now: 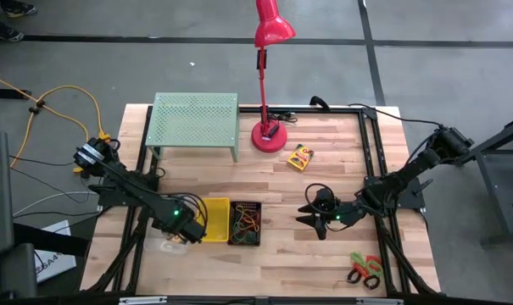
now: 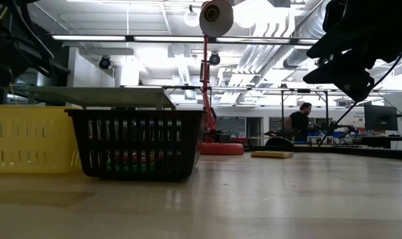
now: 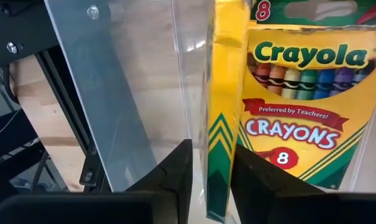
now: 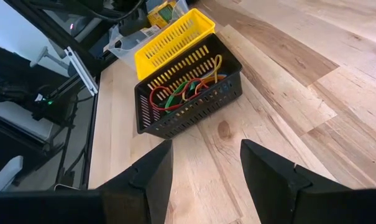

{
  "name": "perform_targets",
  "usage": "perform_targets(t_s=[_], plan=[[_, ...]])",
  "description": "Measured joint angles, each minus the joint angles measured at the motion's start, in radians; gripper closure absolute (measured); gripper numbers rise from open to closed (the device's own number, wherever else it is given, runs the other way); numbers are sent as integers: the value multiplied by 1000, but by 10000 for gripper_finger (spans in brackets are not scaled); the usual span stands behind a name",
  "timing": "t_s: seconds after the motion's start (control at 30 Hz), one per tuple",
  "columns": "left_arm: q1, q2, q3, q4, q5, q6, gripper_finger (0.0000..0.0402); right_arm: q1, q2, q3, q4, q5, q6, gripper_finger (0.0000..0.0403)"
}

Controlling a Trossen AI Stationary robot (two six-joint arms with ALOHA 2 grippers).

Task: Pick & Place Office Desk Supplies
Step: Put the crayon box into the transparent bin, then put the crayon box into the transparent box

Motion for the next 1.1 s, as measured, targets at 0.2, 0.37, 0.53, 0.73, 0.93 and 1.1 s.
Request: perform_targets(t_s=[0.2,0.37,0.53,0.73,0.93,1.1], plan=[[0,0,21,33,6,58,312,0,0,0,0,0,0,227],[0,0,80,36,-11,104,312,0,0,0,0,0,0,227],[0,0,135,36,-85,154,312,0,0,0,0,0,0,227],[0,0,152,32,-120,158,311,0,0,0,0,0,0,227],[-1,-17,152,-14,-187,234,311,-1,0,0,-27,11,-4,227],[14,-102,161,-61,-281,318,311,-27,0,0,-67,8,-4,227]])
